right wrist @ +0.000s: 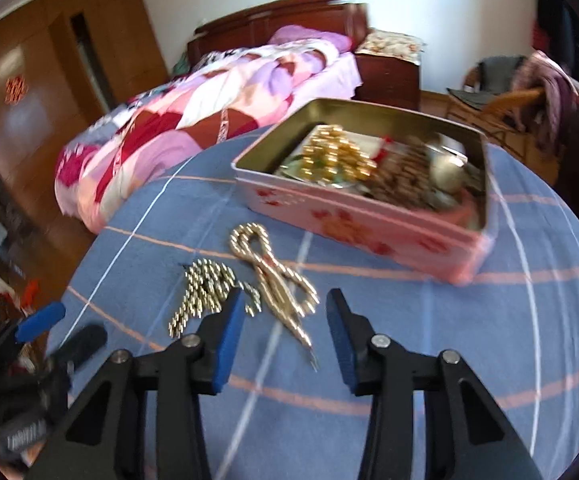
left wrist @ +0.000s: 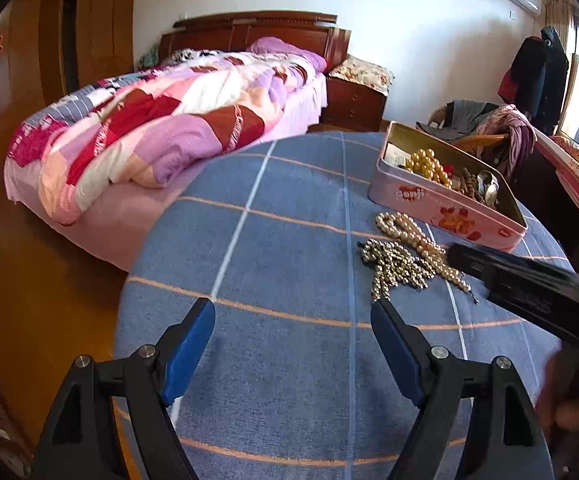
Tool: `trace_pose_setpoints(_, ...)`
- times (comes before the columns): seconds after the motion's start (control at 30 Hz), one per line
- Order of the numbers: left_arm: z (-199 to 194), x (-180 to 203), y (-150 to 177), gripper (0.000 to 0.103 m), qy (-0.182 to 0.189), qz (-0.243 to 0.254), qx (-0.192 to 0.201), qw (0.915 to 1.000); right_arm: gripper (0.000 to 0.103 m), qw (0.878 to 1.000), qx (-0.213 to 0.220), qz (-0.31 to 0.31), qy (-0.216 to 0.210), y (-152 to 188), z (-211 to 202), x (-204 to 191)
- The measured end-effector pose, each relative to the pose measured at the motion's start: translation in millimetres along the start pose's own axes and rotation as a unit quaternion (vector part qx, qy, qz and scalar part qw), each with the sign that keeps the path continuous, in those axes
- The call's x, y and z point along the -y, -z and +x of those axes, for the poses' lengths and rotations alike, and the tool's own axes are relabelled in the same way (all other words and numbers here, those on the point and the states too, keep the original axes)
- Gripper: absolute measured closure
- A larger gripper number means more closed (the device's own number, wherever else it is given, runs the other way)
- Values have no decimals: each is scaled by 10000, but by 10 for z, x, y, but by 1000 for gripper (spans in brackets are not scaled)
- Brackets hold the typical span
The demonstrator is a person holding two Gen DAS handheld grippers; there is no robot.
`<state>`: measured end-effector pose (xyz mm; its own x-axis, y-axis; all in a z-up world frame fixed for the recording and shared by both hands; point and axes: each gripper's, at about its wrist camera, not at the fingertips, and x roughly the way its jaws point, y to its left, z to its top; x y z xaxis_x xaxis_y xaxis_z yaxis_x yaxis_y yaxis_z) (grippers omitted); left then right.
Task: Organize jewelry
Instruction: 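Grasp the cream pearl strand with the right gripper while the left gripper grasps the silver bead chain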
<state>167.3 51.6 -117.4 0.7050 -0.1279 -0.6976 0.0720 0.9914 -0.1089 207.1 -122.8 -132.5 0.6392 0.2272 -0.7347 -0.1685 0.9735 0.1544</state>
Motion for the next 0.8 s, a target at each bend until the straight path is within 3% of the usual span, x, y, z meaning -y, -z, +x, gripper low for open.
trace_pose_setpoints(0.1,22,-35,4,23,60,-76,-99,9999,62,9998,-164,-68,-46,-70,177,-42)
trace_pose_setpoints(0.33,79,-95,14,23,152,-253,-277,9992,65,9962,-239,-726,420,-45,258,-159)
trace_pose_setpoints(0.4,81,-89,14,23,134,-241,-300,9992,78,9958,-238,-743,471,-20,213,-123)
trace_pose_setpoints(0.63,58,7,-22,23,201,-70,-202,9996,86,9991,-240,-206,291,118,-22,138)
trace_pose_setpoints(0.7,58,81,-74,23,277,23,-140,9995,94,9998,-157,101,123,192,-149,270)
trace_pose_setpoints(0.8,126,238,-174,23,420,278,-172,9986,94,9988,54,480,34,307,-342,436)
